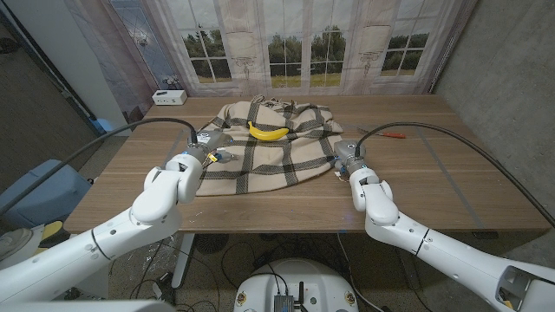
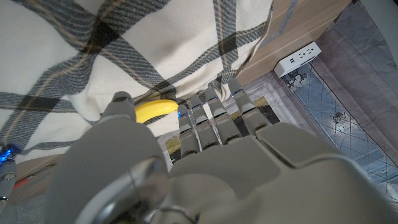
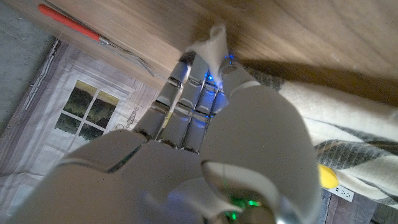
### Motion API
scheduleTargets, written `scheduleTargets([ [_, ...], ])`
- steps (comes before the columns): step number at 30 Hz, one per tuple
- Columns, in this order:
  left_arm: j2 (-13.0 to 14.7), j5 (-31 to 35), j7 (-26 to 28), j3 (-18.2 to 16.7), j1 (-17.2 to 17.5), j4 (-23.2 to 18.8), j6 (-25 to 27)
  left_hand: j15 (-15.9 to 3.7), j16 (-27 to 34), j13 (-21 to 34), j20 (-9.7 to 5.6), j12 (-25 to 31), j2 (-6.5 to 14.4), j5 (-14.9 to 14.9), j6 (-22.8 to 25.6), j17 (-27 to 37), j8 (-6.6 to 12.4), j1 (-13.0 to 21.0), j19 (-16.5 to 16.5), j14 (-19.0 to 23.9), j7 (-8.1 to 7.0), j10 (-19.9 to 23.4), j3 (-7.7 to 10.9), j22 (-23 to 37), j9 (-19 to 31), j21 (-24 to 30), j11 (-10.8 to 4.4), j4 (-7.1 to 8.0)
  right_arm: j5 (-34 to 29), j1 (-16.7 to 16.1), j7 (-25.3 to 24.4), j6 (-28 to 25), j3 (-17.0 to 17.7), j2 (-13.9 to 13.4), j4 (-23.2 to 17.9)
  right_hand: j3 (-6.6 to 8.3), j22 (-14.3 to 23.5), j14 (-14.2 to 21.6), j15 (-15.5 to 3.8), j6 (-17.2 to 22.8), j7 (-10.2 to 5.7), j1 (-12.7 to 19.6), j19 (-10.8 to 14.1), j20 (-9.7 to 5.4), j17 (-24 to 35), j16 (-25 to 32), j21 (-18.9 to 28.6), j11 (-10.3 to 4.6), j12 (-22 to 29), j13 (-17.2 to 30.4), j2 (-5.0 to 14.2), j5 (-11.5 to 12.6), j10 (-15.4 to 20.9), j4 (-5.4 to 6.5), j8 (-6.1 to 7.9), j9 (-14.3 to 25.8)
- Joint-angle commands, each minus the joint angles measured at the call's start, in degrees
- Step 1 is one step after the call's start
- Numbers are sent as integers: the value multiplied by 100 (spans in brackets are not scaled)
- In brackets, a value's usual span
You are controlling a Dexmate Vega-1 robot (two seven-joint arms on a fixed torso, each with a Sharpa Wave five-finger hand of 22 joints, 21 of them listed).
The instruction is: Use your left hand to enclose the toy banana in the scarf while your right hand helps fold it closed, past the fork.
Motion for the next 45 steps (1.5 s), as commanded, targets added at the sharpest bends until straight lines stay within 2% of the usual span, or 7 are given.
scheduleTargets([
  [1, 303, -843, -619, -146, -133, -142, -15, 76, -49, 5, 100, -46, -198, 89, -347, 10, -36, -188, -99, -305, 54, -342, -167, 4, 11, -94, 70, 9, 326, -59, -1376, -193, 176, 332, 191, -24, 26, 137, -499, 295, -120, 30, 36, 83, 60, 55, 77, 62, 104, 106, 10, -3, 154, -38, 80, 60],
  [7, 437, -975, -1098, 125, -413, -165, 127, 184, -69, 3, 170, -58, -430, 172, -567, -7, -17, -94, -192, -537, 110, -602, -272, 1, 11, -176, 77, -105, 547, 7, -1950, -279, 252, 548, 359, -9, 33, 313, -446, 434, -56, 65, 38, 140, 111, 93, 136, 129, 212, 199, -77, -3, 296, -106, 174, 132],
  [11, 518, -1056, -1418, 282, -592, -211, 260, 282, -75, 2, 254, -61, -593, 286, -768, -13, -9, 124, -272, -750, 221, -841, -330, 3, 14, -249, 167, -253, 654, 91, -2257, -395, 251, 697, 485, -11, 38, 425, -407, 442, 7, 78, 56, 191, 176, 158, 177, 123, 286, 256, -141, -5, 408, -135, 198, 173],
  [20, 612, -724, -1931, 775, -957, -269, 574, 357, -61, 3, 292, -28, -588, 455, -903, -11, 24, 523, -318, -947, 305, -997, -290, 9, 19, -307, 218, -441, 890, 247, -2935, -640, 227, 1008, 736, 28, 49, 550, -385, 506, 77, 77, 75, 232, 243, 189, 250, 129, 384, 372, -220, 24, 511, -151, 260, 250],
  [31, 366, 268, -2793, 1420, -1302, -148, 613, 425, -50, 8, 271, -36, -614, 646, -1313, 1, -21, 874, -433, -1188, 333, -1334, -320, 23, 24, -401, 246, -582, 1089, 396, -3386, -794, 71, 1118, 846, 93, 65, 638, -384, 570, 138, 53, 115, 268, 318, 194, 346, 139, 482, 502, -304, 68, 603, -150, 314, 327],
  [42, -248, 2141, -4236, 1870, -1566, 378, 317, 485, -47, 4, 114, 18, -310, 725, -1402, -8, 47, 1339, -532, -1491, 139, -1496, -177, 27, 19, -488, 138, -673, 1322, 431, -3620, -538, 13, 1007, 835, 171, 72, 635, -377, 562, 136, 33, 72, 269, 367, 152, 397, 151, 509, 608, -352, 100, 559, -149, 330, 388],
  [45, -466, 2792, -4537, 1894, -1520, 594, 105, 405, 8, -3, 93, 79, -66, 698, -1378, -16, 77, 1616, -512, -1451, 62, -1431, -38, 27, 16, -503, 17, -722, 1373, 428, -3681, -506, 22, 998, 837, 195, 73, 622, -371, 558, 145, 28, 42, 266, 382, 137, 404, 151, 516, 636, -359, 107, 550, -147, 333, 404],
])
